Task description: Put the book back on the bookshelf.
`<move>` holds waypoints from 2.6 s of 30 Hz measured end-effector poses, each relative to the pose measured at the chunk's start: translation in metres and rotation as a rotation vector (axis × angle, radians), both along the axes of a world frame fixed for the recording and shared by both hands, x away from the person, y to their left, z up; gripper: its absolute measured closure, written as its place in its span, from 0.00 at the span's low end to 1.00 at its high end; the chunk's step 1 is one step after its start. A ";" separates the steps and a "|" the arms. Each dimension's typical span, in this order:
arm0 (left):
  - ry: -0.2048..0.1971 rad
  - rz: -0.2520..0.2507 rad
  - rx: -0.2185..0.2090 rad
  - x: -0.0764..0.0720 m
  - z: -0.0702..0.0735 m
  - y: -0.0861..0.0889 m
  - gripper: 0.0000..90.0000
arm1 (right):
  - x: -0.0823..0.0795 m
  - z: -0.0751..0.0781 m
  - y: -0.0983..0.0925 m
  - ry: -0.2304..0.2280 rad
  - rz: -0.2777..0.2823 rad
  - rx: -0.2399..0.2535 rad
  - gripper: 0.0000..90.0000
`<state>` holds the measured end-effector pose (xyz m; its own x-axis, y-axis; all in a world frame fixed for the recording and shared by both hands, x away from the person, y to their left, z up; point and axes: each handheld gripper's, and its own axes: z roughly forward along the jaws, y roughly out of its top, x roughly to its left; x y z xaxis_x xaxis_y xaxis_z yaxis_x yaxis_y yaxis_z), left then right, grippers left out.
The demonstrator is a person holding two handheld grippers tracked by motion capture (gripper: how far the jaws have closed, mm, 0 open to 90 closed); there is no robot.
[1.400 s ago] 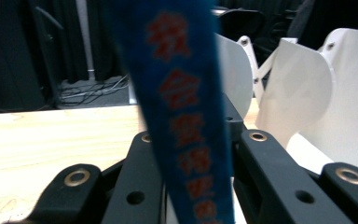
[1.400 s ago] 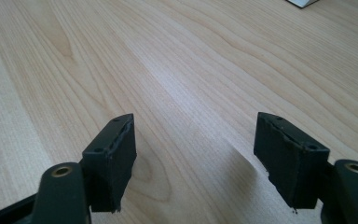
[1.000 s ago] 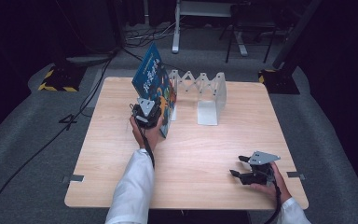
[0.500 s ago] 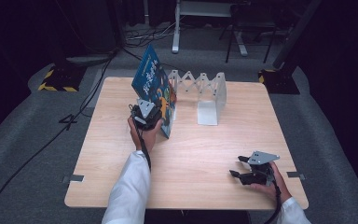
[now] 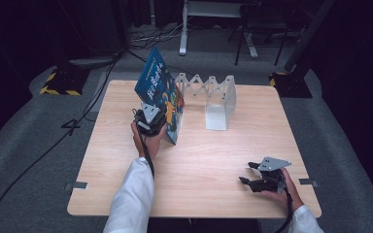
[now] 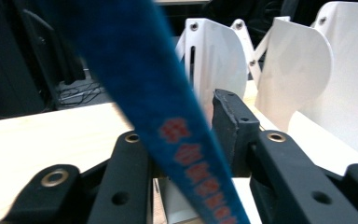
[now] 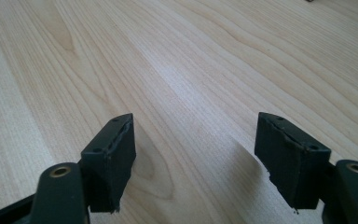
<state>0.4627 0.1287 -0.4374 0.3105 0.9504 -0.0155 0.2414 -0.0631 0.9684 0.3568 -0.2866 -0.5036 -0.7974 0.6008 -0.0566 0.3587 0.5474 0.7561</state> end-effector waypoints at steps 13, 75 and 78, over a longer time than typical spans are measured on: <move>-0.007 0.031 0.042 0.004 0.001 -0.007 0.76 | 0.000 0.000 0.000 0.004 0.002 0.002 0.33; 0.199 -0.419 0.378 -0.088 0.011 0.045 0.23 | -0.007 0.037 -0.014 -0.035 -0.142 -0.048 0.26; 0.235 -0.421 0.427 -0.100 0.004 0.050 0.21 | -0.010 0.036 -0.019 -0.036 -0.148 -0.058 0.24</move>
<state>0.3631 0.1783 -0.4337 0.6929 0.6851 0.2246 0.3140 -0.5672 0.7614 0.3466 -0.3057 -0.4671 -0.6971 0.7065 -0.1222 0.4118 0.5340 0.7384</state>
